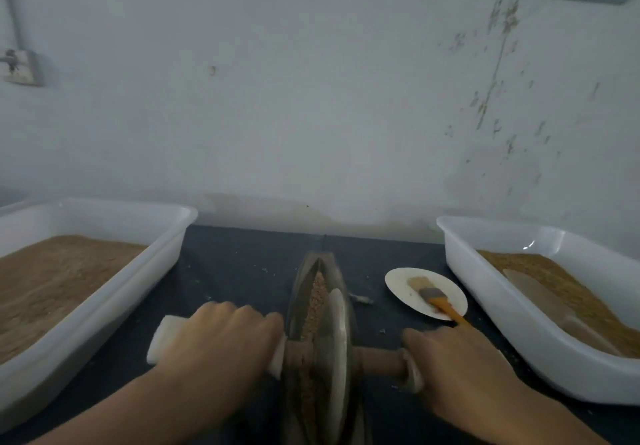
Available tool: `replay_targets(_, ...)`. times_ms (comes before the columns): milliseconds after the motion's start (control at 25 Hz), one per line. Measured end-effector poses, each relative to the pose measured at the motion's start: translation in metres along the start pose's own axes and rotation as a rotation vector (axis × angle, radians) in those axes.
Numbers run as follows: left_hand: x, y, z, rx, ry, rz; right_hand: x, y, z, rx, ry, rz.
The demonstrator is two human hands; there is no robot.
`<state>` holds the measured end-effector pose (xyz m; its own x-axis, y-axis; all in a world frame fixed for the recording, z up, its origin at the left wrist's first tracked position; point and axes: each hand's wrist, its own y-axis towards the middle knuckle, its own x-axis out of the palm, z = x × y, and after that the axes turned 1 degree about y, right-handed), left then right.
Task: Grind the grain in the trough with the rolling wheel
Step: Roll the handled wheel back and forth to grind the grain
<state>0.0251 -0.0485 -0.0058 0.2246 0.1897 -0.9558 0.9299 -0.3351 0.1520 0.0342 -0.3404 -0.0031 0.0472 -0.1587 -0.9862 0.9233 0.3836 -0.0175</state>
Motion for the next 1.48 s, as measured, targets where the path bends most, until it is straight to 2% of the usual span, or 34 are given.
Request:
replay_targets(120, 0.004, 0.042, -0.001, -0.061, 0.022, 0.164, 0.004, 0.033, -0.002, 0.105, 0.012, 0.194)
replay_targets(240, 0.008, 0.082, -0.008, -0.196, -0.025, 0.174, -0.012, 0.080, -0.004, 0.149, -0.170, 0.416)
replay_targets(360, 0.014, 0.077, -0.007, -0.217, -0.046, 0.175, -0.021, 0.081, -0.005, 0.129, -0.187, 0.385)
replay_targets(480, 0.017, 0.023, 0.000, -0.103, -0.029, 0.191, -0.008, 0.025, -0.011, 0.019, -0.139, 0.309)
replay_targets(600, 0.006, -0.023, 0.004, 0.036, 0.069, 0.297, -0.005, -0.020, -0.008, -0.033, -0.069, 0.217)
replay_targets(640, 0.002, -0.025, 0.003, 0.045, 0.099, 0.271, -0.005, -0.023, -0.007, -0.040, -0.081, 0.216)
replay_targets(760, 0.009, 0.007, 0.005, -0.088, 0.043, 0.139, -0.002, 0.007, -0.010, 0.030, -0.096, 0.298)
replay_targets(920, -0.003, 0.080, 0.002, -0.164, 0.117, 0.205, -0.003, 0.079, -0.003, 0.197, -0.037, 0.320)
replay_targets(1000, -0.008, 0.088, 0.006, -0.138, 0.153, 0.230, 0.004, 0.079, -0.001, 0.216, 0.007, 0.302)
replay_targets(1080, -0.005, 0.063, 0.008, -0.104, 0.158, 0.232, 0.013, 0.052, 0.000, 0.155, 0.017, 0.313)
replay_targets(1200, 0.010, -0.003, 0.009, -0.053, 0.047, 0.237, 0.018, -0.009, -0.007, -0.105, -0.071, 0.488)
replay_targets(1280, 0.013, -0.024, 0.003, -0.062, 0.018, 0.199, 0.008, -0.025, -0.011, -0.169, -0.117, 0.518)
replay_targets(1360, 0.012, -0.020, 0.003, -0.098, 0.014, 0.175, 0.000, -0.015, -0.014, -0.096, -0.137, 0.419)
replay_targets(1480, 0.012, 0.029, 0.002, -0.143, 0.023, 0.194, -0.002, 0.042, -0.008, 0.059, -0.186, 0.438)
